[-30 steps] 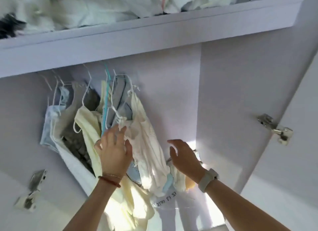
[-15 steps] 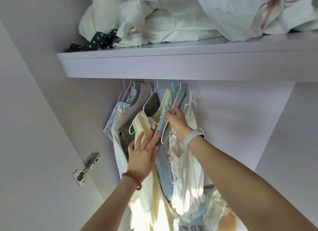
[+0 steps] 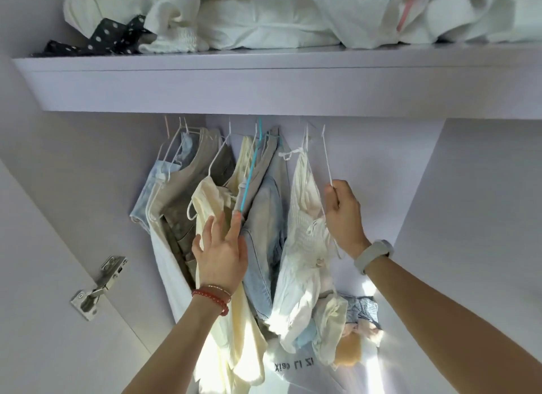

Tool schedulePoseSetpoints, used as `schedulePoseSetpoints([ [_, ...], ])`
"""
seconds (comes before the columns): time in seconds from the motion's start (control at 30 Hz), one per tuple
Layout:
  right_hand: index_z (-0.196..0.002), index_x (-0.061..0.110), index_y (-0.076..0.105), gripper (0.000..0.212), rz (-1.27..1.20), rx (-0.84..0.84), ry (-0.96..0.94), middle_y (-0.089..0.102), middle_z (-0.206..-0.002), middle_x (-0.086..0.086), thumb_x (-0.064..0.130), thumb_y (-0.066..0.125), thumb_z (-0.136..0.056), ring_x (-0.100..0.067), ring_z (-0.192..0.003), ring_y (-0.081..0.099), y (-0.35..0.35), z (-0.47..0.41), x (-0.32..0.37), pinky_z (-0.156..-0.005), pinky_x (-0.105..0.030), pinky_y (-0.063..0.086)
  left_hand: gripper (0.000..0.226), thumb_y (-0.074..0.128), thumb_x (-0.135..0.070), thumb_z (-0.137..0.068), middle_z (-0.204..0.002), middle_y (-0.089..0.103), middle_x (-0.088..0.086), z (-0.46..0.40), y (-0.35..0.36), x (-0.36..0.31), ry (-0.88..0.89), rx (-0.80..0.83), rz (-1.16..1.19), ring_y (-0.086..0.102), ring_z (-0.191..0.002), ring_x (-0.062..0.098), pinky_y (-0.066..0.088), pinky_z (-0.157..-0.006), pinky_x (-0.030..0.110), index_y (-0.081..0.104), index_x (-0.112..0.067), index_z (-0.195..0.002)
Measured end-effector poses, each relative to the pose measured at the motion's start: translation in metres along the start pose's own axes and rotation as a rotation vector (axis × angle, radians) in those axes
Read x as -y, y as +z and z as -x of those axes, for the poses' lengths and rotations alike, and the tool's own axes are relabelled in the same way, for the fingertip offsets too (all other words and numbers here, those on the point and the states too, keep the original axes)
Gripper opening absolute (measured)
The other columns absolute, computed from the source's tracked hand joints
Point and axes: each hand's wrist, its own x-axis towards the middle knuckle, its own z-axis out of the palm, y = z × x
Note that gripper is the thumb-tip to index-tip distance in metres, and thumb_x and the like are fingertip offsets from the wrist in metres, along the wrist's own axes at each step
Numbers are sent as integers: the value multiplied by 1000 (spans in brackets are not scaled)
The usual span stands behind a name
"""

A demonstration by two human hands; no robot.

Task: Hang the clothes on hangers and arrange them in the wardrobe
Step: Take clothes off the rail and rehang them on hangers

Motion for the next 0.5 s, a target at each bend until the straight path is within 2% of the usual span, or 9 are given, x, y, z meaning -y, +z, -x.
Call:
schedulePoseSetpoints([
  [0.1, -90, 12, 50, 9, 61, 1, 6, 42, -55, 6, 11, 43, -95, -6, -45, 41, -27, 53, -15, -46, -14, 33, 44, 55, -19, -87, -137, 45, 17, 6, -3, -15, 54, -94, 29, 32, -132, 39, 22, -99, 64, 50, -14, -131],
  [0.2, -99, 11, 58, 13, 230, 17, 133, 64, -67, -2, 18, 49, -93, -17, -62, 64, -60, 96, -25, -62, -32, 52, 46, 50, -22, -81, -134, 48, 15, 18, -1, -31, 175, -165, 93, 35, -131, 37, 24, -98, 58, 53, -10, -126],
  [0.27, -97, 8, 62, 22, 433, -42, 71, 69, -70, -1, 24, 47, -93, -17, -64, 67, -86, 123, -23, -61, -32, 53, 46, 44, -25, -83, -133, 49, 15, 29, 2, -40, 231, -140, 202, 33, -132, 36, 24, -99, 54, 53, -7, -125],
  [0.33, -88, 8, 63, 29, 660, -86, -29, 67, -62, 4, 27, 42, -90, -15, -52, 64, -110, 151, -16, -49, -26, 49, 50, 39, -28, -84, -130, 51, 19, 40, 9, -47, 301, -63, 299, 37, -129, 38, 32, -97, 56, 52, -3, -125],
  [0.4, -82, 7, 63, 31, 803, -110, -47, 63, -58, 2, 24, 39, -90, -18, -47, 61, -131, 181, -5, -41, -27, 49, 50, 43, -24, -85, -133, 47, 22, 52, 20, -50, 349, 72, 442, 39, -128, 40, 37, -98, 55, 47, 0, -128],
  [0.5, -81, 3, 64, 42, 992, -233, -82, 58, -50, -3, 28, 33, -94, -20, -38, 55, -160, 224, 19, -35, -22, 42, 59, 42, -31, -90, -144, 32, 20, 74, 37, -56, 410, 366, 614, 29, -135, 33, 27, -110, 43, 30, 1, -138],
])
